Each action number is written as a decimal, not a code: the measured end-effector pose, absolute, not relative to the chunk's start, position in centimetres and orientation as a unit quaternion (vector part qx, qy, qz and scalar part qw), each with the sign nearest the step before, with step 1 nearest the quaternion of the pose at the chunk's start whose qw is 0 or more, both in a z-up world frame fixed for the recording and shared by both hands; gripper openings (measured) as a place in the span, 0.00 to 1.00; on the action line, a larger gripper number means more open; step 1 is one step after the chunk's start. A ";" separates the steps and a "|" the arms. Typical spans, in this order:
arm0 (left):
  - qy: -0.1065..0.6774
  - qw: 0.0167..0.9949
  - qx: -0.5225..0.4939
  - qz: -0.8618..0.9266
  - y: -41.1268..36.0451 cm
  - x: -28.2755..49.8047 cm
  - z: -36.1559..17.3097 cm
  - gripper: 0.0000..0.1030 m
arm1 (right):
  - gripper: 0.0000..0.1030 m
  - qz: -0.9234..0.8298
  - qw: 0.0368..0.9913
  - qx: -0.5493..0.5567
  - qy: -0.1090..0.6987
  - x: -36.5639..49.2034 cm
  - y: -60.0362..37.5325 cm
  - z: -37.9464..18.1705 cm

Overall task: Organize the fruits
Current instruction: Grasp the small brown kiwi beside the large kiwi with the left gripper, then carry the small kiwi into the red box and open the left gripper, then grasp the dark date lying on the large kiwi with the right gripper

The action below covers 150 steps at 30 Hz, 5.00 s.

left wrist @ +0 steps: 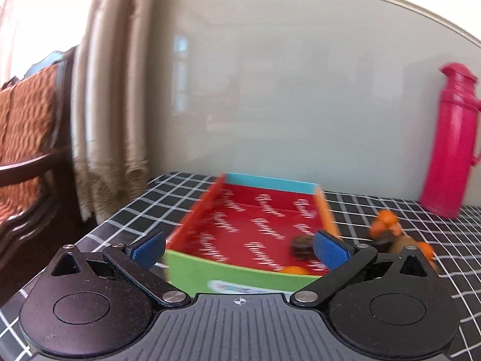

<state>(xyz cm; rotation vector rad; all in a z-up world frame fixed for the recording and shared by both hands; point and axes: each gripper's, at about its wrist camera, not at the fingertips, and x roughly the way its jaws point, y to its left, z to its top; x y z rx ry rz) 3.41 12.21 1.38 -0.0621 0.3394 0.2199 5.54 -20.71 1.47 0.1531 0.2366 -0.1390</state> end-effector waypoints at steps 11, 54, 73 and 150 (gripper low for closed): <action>0.191 0.982 0.001 0.004 3.9 4.7 0.5 1.00 | 1.00 -0.086 0.987 0.066 0.116 4.8 -23.1 1.1; 0.302 0.947 0.056 -0.094 -9.5 12.6 -3.8 0.34 | 1.00 -0.192 0.969 0.105 0.119 4.4 -34.8 -0.9; 0.276 0.954 0.050 -0.104 -8.1 10.3 -2.2 0.31 | 1.00 -0.199 0.964 0.125 0.128 4.7 -34.7 -1.0; 0.168 0.972 0.003 0.163 12.9 5.9 1.8 1.00 | 1.00 -0.034 0.988 0.018 0.149 7.6 -18.1 0.0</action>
